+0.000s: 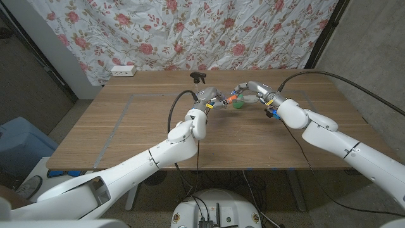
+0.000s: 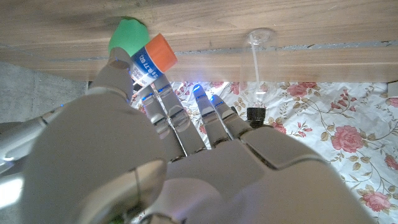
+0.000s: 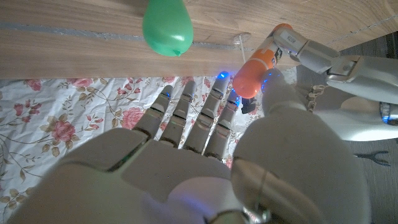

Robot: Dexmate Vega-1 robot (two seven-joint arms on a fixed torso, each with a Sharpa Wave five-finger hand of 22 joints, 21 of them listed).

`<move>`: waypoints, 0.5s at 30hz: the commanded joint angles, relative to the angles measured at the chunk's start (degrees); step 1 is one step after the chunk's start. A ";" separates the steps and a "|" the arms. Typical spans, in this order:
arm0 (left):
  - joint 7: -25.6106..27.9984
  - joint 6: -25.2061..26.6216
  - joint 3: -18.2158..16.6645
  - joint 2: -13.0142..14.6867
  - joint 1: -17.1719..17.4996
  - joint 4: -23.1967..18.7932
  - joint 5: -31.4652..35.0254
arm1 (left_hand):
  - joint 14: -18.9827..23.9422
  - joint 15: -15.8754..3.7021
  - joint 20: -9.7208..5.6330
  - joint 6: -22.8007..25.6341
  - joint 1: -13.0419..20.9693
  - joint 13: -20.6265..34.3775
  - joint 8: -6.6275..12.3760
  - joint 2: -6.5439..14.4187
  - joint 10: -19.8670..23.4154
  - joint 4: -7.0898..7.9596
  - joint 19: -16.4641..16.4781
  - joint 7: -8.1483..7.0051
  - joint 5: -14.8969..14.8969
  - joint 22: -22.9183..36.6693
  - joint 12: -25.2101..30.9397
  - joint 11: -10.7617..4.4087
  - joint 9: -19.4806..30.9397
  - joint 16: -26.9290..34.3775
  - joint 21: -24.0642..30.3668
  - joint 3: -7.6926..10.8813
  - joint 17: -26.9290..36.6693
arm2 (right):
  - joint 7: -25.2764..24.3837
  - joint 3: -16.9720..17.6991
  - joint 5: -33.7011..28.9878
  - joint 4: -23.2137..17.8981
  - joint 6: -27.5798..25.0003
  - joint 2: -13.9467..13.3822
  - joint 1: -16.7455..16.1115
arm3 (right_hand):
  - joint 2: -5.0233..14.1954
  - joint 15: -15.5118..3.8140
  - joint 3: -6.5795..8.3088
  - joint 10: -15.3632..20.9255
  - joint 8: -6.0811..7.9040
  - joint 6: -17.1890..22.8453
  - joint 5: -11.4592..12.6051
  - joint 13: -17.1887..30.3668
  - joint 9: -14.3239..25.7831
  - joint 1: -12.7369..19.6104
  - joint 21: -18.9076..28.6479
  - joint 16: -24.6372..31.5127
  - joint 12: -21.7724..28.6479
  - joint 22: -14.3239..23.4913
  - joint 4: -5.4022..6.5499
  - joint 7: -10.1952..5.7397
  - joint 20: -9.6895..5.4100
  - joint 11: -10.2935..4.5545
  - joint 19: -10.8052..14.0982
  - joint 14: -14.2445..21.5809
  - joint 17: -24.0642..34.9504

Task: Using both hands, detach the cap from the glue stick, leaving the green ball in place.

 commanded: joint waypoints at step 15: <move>-0.34 -1.42 0.19 -0.34 -0.79 1.13 -0.20 | 0.53 -6.82 -0.12 2.78 -0.06 0.20 0.16 0.82 1.12 0.41 -0.17 1.91 0.24 0.08 0.19 -0.39 0.24 0.39 0.15 0.07 0.16 | -1.13 0.75 0.60 1.04 1.65 0.37 -0.30 | 0.39 -7.78 -1.63 3.35 2.12 3.53 -0.21 0.93 0.76 -0.19 -0.04 2.49 0.82 0.15 0.01 -0.03 0.15 -0.51 1.36 2.45 0.89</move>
